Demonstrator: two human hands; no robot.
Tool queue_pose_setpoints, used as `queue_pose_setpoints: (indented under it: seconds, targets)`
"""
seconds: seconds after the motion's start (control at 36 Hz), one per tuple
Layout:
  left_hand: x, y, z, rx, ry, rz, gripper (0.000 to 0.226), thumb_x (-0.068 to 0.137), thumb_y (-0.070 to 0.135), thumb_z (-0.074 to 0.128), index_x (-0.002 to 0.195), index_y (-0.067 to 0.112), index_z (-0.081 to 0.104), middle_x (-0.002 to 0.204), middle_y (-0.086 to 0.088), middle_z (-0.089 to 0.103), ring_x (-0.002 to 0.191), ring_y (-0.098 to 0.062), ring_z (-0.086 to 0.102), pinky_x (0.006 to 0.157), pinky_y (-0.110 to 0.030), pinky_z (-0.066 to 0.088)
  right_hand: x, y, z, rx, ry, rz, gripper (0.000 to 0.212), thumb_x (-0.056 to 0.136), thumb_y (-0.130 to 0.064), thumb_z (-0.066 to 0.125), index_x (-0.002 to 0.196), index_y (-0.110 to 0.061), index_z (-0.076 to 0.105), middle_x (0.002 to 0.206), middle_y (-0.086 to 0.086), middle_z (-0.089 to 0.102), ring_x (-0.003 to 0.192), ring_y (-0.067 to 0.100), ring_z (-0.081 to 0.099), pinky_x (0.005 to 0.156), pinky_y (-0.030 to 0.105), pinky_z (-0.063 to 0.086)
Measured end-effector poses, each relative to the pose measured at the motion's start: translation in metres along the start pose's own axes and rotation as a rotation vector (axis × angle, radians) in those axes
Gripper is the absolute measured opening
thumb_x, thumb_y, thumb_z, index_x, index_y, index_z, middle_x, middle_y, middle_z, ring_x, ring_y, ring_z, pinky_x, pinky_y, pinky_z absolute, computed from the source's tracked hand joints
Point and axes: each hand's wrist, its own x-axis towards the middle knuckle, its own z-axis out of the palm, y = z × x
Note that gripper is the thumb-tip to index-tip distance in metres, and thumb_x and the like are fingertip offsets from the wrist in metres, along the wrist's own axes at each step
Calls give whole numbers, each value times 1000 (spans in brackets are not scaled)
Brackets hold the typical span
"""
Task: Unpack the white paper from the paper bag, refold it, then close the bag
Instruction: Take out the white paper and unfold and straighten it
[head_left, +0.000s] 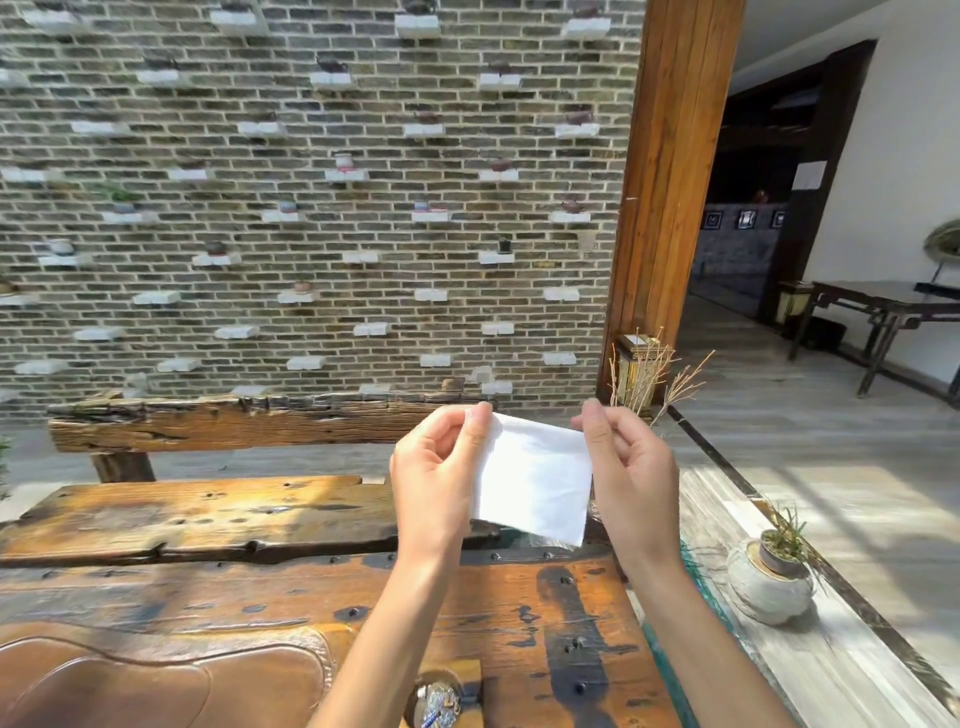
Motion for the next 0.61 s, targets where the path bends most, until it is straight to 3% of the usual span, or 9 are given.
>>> queue_pose_setpoints:
  seconds: [0.06, 0.11, 0.19, 0.25, 0.36, 0.44, 0.5, 0.56, 0.61]
  targets:
    - [6, 6, -3, 77, -143, -29, 25, 87, 45, 67, 79, 22, 75, 69, 2, 74, 63, -12, 64, 56, -32, 45, 7, -2, -9, 30, -176, 69, 29, 92, -53, 58, 91, -26, 68, 77, -8, 73, 69, 4, 67, 61, 17, 47]
    - [12, 11, -4, 135, -274, -44, 24, 86, 43, 68, 78, 22, 75, 68, 2, 73, 62, -12, 64, 55, -32, 45, 13, -4, -17, 22, -411, 127, 26, 90, -47, 64, 99, -24, 71, 94, -3, 77, 85, 12, 73, 66, 21, 52]
    - [20, 16, -3, 185, -409, -72, 28, 84, 46, 69, 80, 18, 75, 69, -11, 73, 62, -15, 61, 58, -35, 44, 13, -9, -19, 51, -595, 187, 27, 90, -36, 67, 97, -10, 73, 89, 8, 79, 77, 19, 74, 59, 25, 54]
    - [22, 19, -3, 214, -425, -75, 29, 83, 50, 68, 81, 21, 74, 76, -15, 74, 65, -14, 61, 59, -34, 45, 11, -9, -18, 90, -589, 207, 27, 92, -32, 66, 91, -7, 72, 81, 9, 78, 69, 17, 72, 54, 24, 52]
    - [18, 20, -1, 4, -328, -195, 32, 88, 49, 65, 91, 19, 73, 83, 0, 74, 75, -12, 64, 64, -25, 48, 7, -6, -18, 159, -479, 176, 20, 96, -27, 65, 88, -10, 72, 82, 8, 77, 71, 19, 73, 55, 24, 54]
    - [4, 15, 1, -249, -302, -353, 58, 91, 53, 61, 112, -1, 64, 104, -19, 67, 93, -32, 60, 82, -47, 44, 3, -4, -13, 144, -344, 120, 21, 95, -32, 65, 88, -14, 74, 82, 7, 76, 74, 18, 71, 60, 30, 54]
    - [-8, 11, 5, -401, -324, -413, 57, 93, 49, 61, 122, 0, 62, 120, -21, 68, 107, -36, 65, 91, -50, 52, 0, -3, -9, 150, -274, 106, 31, 94, -37, 65, 85, -8, 71, 83, 22, 69, 74, 23, 64, 63, 44, 50]
    - [-17, 7, 12, -434, -302, -391, 37, 92, 43, 66, 109, 12, 72, 109, -10, 76, 99, -22, 73, 79, -34, 61, -4, -2, -6, 174, -217, 107, 41, 92, -41, 66, 82, -2, 67, 85, 33, 60, 74, 25, 56, 66, 52, 47]
    - [-23, 3, 20, -336, -199, -328, 21, 89, 38, 71, 93, 17, 74, 90, -2, 77, 82, -13, 74, 65, -24, 58, -8, -1, -3, 196, -183, 110, 38, 93, -40, 65, 78, -5, 67, 77, 25, 61, 73, 21, 55, 67, 44, 46]
